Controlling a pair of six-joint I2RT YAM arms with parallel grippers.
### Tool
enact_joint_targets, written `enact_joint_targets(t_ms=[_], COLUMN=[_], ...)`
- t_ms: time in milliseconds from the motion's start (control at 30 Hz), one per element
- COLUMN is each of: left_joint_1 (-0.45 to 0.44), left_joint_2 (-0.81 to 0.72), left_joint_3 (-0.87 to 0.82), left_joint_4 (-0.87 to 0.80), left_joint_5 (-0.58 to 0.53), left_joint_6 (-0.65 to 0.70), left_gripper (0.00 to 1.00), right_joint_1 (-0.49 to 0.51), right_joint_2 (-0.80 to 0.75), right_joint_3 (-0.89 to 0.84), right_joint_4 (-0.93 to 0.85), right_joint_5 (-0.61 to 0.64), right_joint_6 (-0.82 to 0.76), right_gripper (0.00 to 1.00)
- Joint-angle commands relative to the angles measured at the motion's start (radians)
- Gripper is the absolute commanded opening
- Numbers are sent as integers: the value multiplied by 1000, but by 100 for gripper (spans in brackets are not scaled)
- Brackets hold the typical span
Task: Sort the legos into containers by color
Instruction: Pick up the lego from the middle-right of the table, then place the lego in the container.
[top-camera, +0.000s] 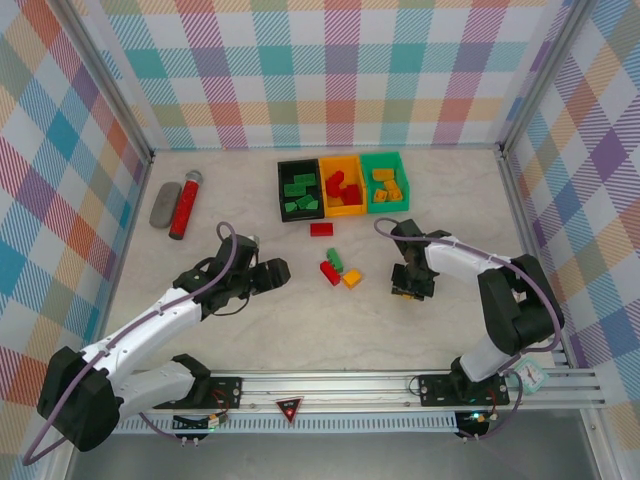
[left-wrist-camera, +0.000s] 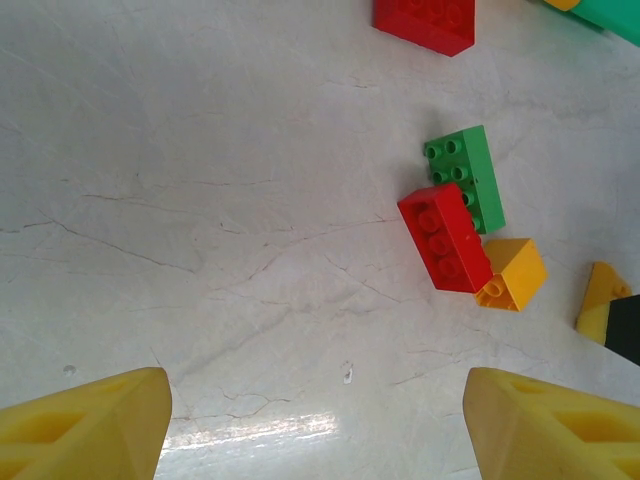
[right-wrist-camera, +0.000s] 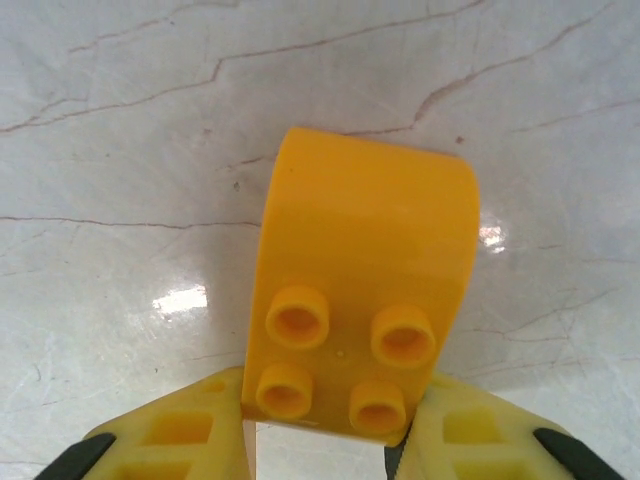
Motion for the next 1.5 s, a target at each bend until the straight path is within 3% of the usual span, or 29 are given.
enact_joint_targets(t_ms=[0, 200, 433, 933, 1033, 1133, 1200, 1467], left_joint_1=[-9, -9, -15, -28, -29, -29, -29, -33], left_joint_2=[-12, -4, -1, -34, -36, -33, -25, -2], left_joint_3=[3, 6, 6, -23, -25, -29, -25, -28], left_joint_4=[-11, -8, -8, -26, -39, -22, -21, 16], left_joint_5=[-13, -13, -14, -36, -58, -45, -37, -8], left_joint_6=[-8, -8, -13, -37, -37, -41, -39, -47], left_gripper=[77, 77, 77, 77, 77, 77, 77, 77], right_joint_1=[7, 5, -41, -160, -164, -163, -163, -142], right_joint_2=[-9, -63, 27, 571, 680, 758, 774, 482], right_joint_3=[14, 56, 282, 1130, 1299, 1436, 1483, 1053], right_joint_4=[26, 14, -31, -164, -194, -232, -259, -54], right_joint_5=[-6, 29, 25, -44, -35, -8, -35, -77], right_joint_6=[-25, -71, -161, -263, -279, -297, -314, -325], right_gripper=[28, 27, 27, 31, 37, 56, 96, 99])
